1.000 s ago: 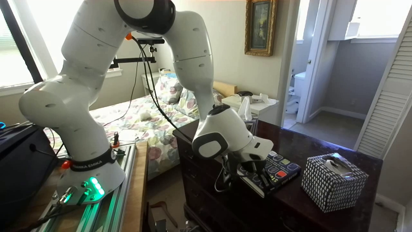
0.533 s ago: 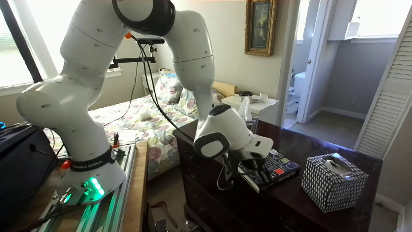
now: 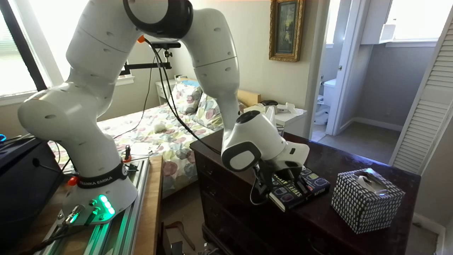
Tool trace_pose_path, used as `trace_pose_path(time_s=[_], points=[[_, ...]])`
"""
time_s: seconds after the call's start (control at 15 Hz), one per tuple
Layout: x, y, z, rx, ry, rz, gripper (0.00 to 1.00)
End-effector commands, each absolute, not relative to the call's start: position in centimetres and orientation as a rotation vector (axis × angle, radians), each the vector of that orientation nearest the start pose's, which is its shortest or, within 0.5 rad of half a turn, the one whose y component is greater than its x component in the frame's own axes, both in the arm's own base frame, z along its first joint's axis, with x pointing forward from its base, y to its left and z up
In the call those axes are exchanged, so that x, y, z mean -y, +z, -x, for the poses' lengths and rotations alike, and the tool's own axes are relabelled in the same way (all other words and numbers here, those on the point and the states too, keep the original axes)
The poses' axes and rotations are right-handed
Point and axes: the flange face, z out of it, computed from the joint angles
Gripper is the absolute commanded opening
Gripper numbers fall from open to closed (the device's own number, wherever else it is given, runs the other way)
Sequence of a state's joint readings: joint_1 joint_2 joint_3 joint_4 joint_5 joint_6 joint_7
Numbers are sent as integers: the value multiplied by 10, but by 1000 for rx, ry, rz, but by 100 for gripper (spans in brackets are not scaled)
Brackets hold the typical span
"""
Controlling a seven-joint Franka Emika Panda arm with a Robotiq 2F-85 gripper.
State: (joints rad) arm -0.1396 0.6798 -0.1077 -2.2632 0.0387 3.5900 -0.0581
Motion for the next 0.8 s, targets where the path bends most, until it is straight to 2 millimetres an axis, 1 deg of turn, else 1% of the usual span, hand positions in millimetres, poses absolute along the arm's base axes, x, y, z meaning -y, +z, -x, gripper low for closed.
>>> trace_pose_path(time_s=[0.0,0.2,0.47,0.73], points=[[142,130,-549,-244,-1037,3112,0],[139,124,-555,-240,-1050,3096,0],[132,114,-565,-212,-1065,3077,0],[123,107,-575,-188,-1069,3063,0]])
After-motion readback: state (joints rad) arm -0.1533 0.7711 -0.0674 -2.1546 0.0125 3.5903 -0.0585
